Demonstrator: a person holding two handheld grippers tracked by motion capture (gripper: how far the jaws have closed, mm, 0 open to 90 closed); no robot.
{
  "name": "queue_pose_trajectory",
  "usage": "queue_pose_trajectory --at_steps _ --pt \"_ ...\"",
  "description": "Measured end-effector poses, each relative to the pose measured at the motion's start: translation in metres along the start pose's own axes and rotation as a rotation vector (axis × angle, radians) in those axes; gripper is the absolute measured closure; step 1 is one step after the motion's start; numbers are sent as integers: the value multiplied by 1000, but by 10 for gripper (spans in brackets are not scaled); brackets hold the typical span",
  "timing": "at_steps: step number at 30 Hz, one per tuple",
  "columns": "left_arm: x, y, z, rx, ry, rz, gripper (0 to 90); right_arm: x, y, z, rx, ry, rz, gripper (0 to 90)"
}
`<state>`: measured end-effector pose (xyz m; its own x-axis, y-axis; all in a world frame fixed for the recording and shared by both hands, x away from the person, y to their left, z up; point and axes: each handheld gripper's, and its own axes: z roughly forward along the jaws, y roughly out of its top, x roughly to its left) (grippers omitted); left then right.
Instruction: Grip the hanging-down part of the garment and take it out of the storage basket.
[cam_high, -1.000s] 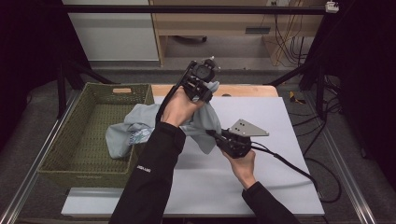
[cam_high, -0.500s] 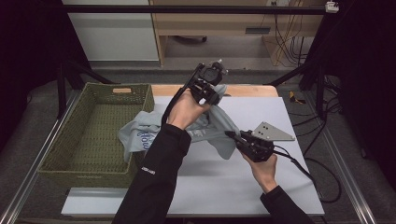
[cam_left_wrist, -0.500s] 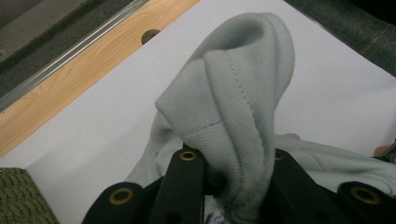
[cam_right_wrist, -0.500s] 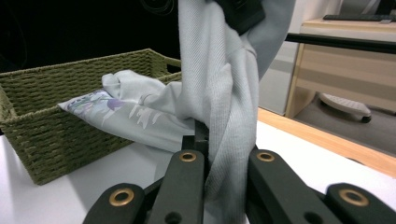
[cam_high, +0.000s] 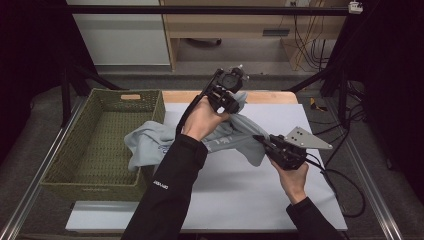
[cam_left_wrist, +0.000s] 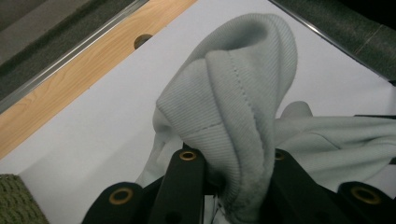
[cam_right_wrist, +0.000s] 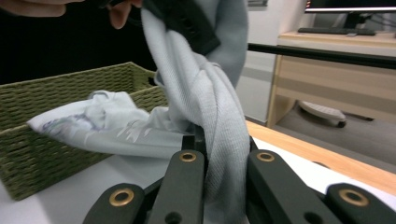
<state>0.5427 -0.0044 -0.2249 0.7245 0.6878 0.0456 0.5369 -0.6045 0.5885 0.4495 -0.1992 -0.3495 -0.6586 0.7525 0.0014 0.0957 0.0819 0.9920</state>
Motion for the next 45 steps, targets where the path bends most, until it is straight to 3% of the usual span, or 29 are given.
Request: queue_pose_trajectory --at_steps 7,12,13,14,15,17,18,19,20,21,23,24,28,30,32,34,36,38,39,45 --pt "-8 4 1 -9 -16 18 829 -10 8 -10 -41 -75 6 872" --pt "-8 4 3 12 0 30 829 -8 2 -8 -17 -57 -9 867" --pt "-7 3 4 8 -2 23 828 -5 -5 -5 -8 -21 8 851" --pt "-7 2 5 6 -2 20 828 -5 -5 -5 -8 -21 8 851" --pt "-7 1 6 5 4 21 829 -3 -12 -4 -13 4 8 750" --pt "-4 -1 8 19 15 32 829 -2 -16 -3 1 13 0 697" --pt "-4 -2 9 12 17 26 829 2 -23 -3 5 41 8 581" --pt "-2 -3 10 12 13 26 828 2 -26 -3 8 44 2 503" --pt "-1 -5 10 19 13 30 828 2 -26 -3 8 44 2 503" --pt "0 -6 11 14 14 29 829 4 -29 -3 9 44 10 410" --pt "3 -9 12 16 18 22 828 5 -37 -9 7 23 -23 233" --pt "5 -11 13 10 21 12 828 5 -37 -9 7 23 -23 233" --pt "12 -19 17 9 11 6 828 1 -44 -21 10 13 26 77" --pt "13 -23 18 4 8 12 827 -4 -49 -28 0 -26 42 32" --pt "14 -26 18 4 3 22 827 -7 -50 -31 8 -42 30 22" --pt "15 -30 18 -2 -3 20 826 -11 -56 -35 -15 -75 47 6" --pt "15 -34 20 -20 -9 9 825 -12 -58 -36 -10 -84 49 5" --pt "16 -37 21 -10 -9 23 824 -15 -63 -38 -13 -94 36 5" --pt "16 -39 22 -16 -13 24 823 -14 -64 -39 -3 -100 61 5" --pt "13 -50 32 -26 -26 39 809 -19 -74 -44 0 -121 77 4"
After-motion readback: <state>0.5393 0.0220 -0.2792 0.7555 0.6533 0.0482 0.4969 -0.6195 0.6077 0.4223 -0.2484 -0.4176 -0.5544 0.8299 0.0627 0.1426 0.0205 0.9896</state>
